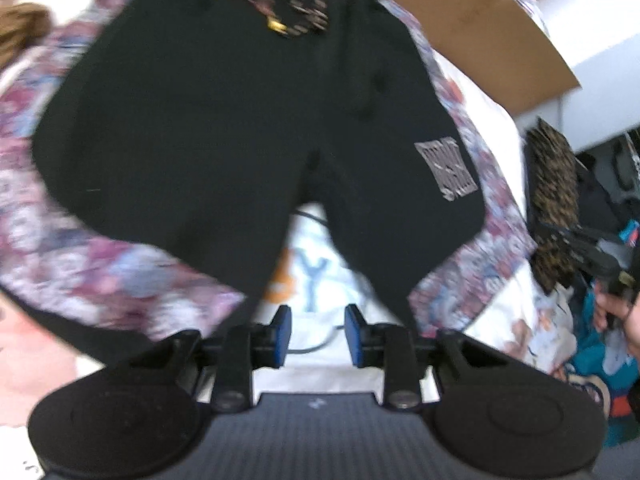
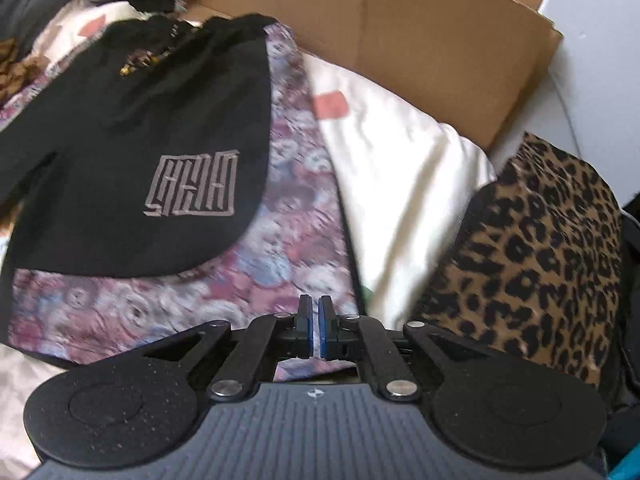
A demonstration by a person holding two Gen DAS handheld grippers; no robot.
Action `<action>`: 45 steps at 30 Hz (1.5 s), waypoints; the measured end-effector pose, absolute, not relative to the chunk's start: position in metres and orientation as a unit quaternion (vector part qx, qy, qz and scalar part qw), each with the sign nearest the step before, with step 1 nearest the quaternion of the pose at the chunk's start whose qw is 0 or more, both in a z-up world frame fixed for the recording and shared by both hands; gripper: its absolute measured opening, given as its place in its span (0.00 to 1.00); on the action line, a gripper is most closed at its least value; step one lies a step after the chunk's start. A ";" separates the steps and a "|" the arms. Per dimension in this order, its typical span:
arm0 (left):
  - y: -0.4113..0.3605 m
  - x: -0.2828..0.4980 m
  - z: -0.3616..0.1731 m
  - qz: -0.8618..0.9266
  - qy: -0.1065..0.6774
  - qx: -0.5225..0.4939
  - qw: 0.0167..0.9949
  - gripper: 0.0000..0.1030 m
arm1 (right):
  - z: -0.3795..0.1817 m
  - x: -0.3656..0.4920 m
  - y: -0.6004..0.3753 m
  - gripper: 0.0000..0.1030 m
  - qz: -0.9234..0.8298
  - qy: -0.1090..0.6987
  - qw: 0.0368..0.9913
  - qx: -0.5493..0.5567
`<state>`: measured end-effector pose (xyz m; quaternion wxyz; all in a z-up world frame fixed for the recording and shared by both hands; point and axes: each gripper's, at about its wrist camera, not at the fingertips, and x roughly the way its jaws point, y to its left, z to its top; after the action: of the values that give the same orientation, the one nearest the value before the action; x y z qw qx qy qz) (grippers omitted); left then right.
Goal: Fold clothes
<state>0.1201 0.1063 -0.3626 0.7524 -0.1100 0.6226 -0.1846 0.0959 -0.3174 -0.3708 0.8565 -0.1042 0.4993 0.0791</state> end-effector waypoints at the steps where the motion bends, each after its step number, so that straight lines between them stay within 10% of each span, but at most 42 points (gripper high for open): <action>1: 0.114 0.119 -0.360 -0.173 0.619 -0.112 0.758 0.29 | -0.369 0.097 -0.314 0.01 0.083 0.498 0.857 -0.101; 45: 0.338 0.188 -0.336 -0.047 0.523 0.020 0.851 0.32 | -0.295 0.136 -0.145 0.30 0.197 0.517 0.832 -0.039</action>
<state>0.1881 0.3378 -0.3355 0.8507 0.0202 0.5232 -0.0468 0.1356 -0.1449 -0.2949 0.8322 -0.0387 0.5169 0.1968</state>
